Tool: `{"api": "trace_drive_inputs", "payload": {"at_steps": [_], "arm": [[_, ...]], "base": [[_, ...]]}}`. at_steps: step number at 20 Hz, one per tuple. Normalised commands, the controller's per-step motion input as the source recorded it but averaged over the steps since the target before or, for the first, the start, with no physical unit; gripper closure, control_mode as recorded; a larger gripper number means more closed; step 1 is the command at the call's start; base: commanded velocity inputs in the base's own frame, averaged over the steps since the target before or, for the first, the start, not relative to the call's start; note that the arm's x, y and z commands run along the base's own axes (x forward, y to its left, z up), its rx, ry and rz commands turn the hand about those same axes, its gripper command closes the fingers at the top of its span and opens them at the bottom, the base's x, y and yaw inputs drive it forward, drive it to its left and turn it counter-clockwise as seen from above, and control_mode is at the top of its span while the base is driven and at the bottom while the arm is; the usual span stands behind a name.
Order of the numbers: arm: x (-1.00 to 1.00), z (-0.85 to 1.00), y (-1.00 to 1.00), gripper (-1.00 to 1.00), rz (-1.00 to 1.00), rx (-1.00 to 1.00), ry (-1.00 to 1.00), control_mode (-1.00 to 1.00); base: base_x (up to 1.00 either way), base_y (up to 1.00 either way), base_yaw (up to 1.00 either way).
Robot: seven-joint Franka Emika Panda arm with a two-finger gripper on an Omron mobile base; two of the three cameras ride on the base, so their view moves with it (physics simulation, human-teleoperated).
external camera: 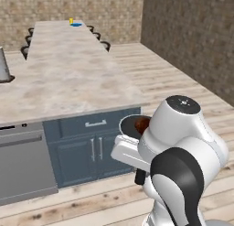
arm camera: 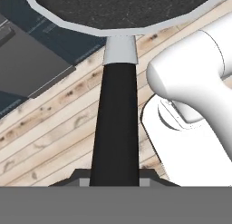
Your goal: Pick up the pan with the steak in it and place it on the dining table. Then place the steak on the plate.
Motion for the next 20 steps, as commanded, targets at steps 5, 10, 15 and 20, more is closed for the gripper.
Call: {"api": "trace_drive_inputs", "payload": {"at_steps": [5,10,15,20], "arm": [[0.0,0.0,0.0,1.0,0.0,0.0,0.0,1.0],[0.0,0.0,0.0,1.0,0.0,0.0,0.0,1.0],[0.0,0.0,0.0,1.0,0.0,0.0,0.0,1.0],[0.0,0.0,0.0,1.0,0.0,0.0,0.0,1.0]], "base": [[0.19,-1.0,0.0],[0.21,-1.0,0.0],[0.22,-1.0,0.0],[0.22,-1.0,0.0]]}}
